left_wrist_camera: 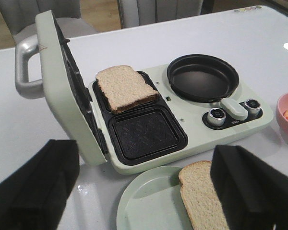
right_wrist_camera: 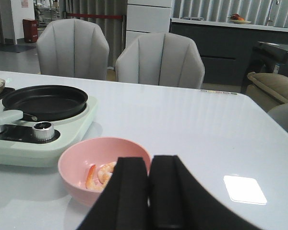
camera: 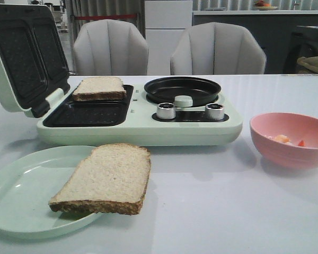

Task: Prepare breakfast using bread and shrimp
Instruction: 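Open the left gripper and withdraw it from the sandwich maker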

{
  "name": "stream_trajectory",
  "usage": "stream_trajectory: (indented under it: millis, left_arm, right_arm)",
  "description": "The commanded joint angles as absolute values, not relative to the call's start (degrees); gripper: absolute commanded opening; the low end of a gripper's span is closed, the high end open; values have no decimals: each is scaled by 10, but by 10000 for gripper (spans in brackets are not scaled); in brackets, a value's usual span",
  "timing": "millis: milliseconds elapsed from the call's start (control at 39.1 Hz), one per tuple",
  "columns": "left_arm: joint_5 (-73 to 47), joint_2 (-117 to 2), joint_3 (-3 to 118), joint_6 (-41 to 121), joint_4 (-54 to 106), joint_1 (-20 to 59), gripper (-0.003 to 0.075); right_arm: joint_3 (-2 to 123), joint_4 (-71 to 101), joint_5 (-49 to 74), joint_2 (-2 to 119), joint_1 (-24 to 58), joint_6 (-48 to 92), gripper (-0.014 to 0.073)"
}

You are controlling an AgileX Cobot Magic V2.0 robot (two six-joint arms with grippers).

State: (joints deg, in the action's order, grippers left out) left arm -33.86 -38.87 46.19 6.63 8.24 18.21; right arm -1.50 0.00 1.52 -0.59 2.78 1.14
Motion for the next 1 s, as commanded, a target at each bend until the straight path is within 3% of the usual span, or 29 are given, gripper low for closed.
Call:
stream_trajectory:
  millis: [0,486,793,973]
  left_arm:
    - [-293,-322,425,62,92,182,603]
    - [-291,-7,229,62,111,182,603]
    - [-279,11,224,62,111,182,603]
    - [-280,11,224,62,111,182,603]
  right_arm:
    - [-6,-3,-38,-18,26,11,153]
    - [-6,-3,-38,-18,26,11,153]
    - [-6,-3,-41,-18,26,11,153]
    - [15,26,-103,-17,26,11,153]
